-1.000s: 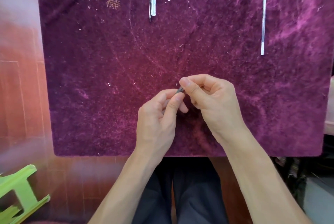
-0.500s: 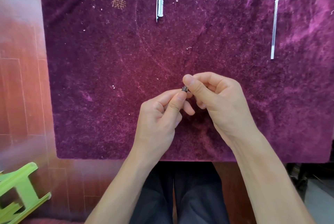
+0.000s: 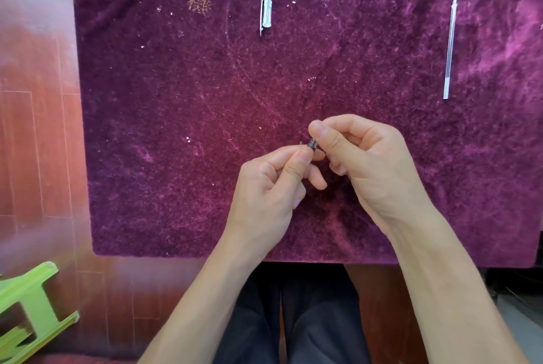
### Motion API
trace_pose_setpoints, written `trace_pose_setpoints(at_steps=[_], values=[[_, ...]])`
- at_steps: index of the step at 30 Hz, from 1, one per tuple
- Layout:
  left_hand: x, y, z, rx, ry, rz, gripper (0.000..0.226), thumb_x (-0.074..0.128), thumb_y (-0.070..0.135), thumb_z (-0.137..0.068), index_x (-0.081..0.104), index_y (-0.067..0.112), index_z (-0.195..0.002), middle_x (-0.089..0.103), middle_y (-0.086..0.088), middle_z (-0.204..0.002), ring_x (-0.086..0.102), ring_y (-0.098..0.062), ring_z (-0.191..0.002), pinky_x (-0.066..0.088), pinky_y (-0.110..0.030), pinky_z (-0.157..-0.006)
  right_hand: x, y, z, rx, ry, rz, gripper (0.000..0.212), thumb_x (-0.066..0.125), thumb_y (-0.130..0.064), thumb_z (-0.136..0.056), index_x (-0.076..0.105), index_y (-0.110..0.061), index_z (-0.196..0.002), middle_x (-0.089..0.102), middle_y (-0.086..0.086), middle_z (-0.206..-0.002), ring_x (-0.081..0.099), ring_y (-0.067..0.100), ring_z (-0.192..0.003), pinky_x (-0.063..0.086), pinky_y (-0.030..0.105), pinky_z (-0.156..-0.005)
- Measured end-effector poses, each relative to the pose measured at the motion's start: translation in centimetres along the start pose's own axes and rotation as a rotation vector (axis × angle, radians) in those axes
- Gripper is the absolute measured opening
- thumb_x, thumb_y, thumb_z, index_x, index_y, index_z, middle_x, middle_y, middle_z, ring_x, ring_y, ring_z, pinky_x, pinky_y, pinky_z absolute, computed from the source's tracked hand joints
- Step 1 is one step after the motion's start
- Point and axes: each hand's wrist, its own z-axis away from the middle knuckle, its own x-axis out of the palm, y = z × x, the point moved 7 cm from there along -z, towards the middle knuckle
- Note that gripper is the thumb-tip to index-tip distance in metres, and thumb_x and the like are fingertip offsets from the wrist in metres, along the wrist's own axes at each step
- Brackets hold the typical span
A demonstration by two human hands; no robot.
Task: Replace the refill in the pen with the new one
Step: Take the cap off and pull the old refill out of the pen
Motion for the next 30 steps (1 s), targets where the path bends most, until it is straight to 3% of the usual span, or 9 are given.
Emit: trace_pose_setpoints(at_steps=[3,9,14,19,22,26,30], values=[[0.08,-0.09,-0.01,-0.011,-0.002,0.019,0.029,0.049,0.017,-0.107,0.075,0.004,-0.106,0.071,-0.001,-0.069,0.043,-0.007,-0.045,0.036,-0.022,-0.045,0.10,-0.10,0.00,-0.012,-0.042,0.016,0.011,0.075,-0.027,-0.099,0.083,-0.019,-0.098,0.074,-0.007,-0.073,0.061,-0.002,-0.064,0.049,0.015,-0.063],[0.14,-0.04,-0.04,-0.020,-0.009,0.051,0.029,0.048,0.019,-0.107,0.075,0.008,-0.103,0.067,0.002,-0.066,0.043,-0.007,-0.046,0.037,-0.023,-0.047,0.31,-0.02,-0.09,0.002,-0.080,-0.027,0.021,0.074,-0.040,-0.096,0.083,-0.024,-0.106,0.072,-0.010,-0.075,0.057,0.002,-0.067,0.049,0.016,-0.063],[0.32,-0.13,-0.05,-0.018,-0.014,0.053,0.030,0.048,0.022,-0.107,0.075,0.010,-0.102,0.066,0.001,-0.066,0.042,-0.006,-0.046,0.036,-0.024,-0.048,-0.12,-0.23,-0.50,-0.045,-0.055,0.008,0.009,0.077,-0.031,-0.096,0.081,-0.024,-0.094,0.072,-0.014,-0.070,0.059,-0.002,-0.062,0.047,0.015,-0.059],[0.37,-0.33,-0.16,-0.012,-0.003,0.059,0.030,0.048,0.021,-0.107,0.074,0.008,-0.103,0.066,0.001,-0.066,0.042,-0.008,-0.047,0.036,-0.028,-0.048,-0.28,-0.03,-0.76,-0.031,-0.094,0.032,0.021,0.073,-0.041,-0.095,0.085,-0.025,-0.103,0.063,-0.005,-0.073,0.050,0.009,-0.067,0.047,0.019,-0.065],[0.32,-0.29,-0.19,-0.006,-0.001,0.057,0.030,0.048,0.022,-0.107,0.074,0.008,-0.103,0.066,0.002,-0.065,0.043,-0.008,-0.047,0.037,-0.026,-0.048,-0.17,-0.11,-0.71,-0.029,-0.102,-0.004,0.018,0.077,-0.039,-0.094,0.083,-0.024,-0.101,0.069,-0.013,-0.072,0.056,0.001,-0.064,0.047,0.015,-0.061],[0.37,-0.20,-0.15,-0.002,-0.010,0.053,0.030,0.047,0.022,-0.107,0.075,0.010,-0.104,0.066,0.002,-0.065,0.042,-0.008,-0.047,0.036,-0.026,-0.048,-0.11,-0.20,-0.69,-0.037,-0.104,0.004,0.010,0.079,-0.033,-0.094,0.082,-0.024,-0.095,0.077,-0.007,-0.076,0.066,0.001,-0.068,0.048,0.015,-0.061],[0.37,-0.24,-0.23,0.003,-0.009,0.066,0.030,0.046,0.022,-0.108,0.073,0.011,-0.103,0.066,0.002,-0.066,0.043,-0.007,-0.046,0.038,-0.021,-0.049,-0.14,-0.15,-0.81,-0.033,-0.114,0.022,0.013,0.076,-0.032,-0.097,0.084,-0.023,-0.100,0.075,-0.006,-0.076,0.056,0.005,-0.066,0.047,0.018,-0.061]])
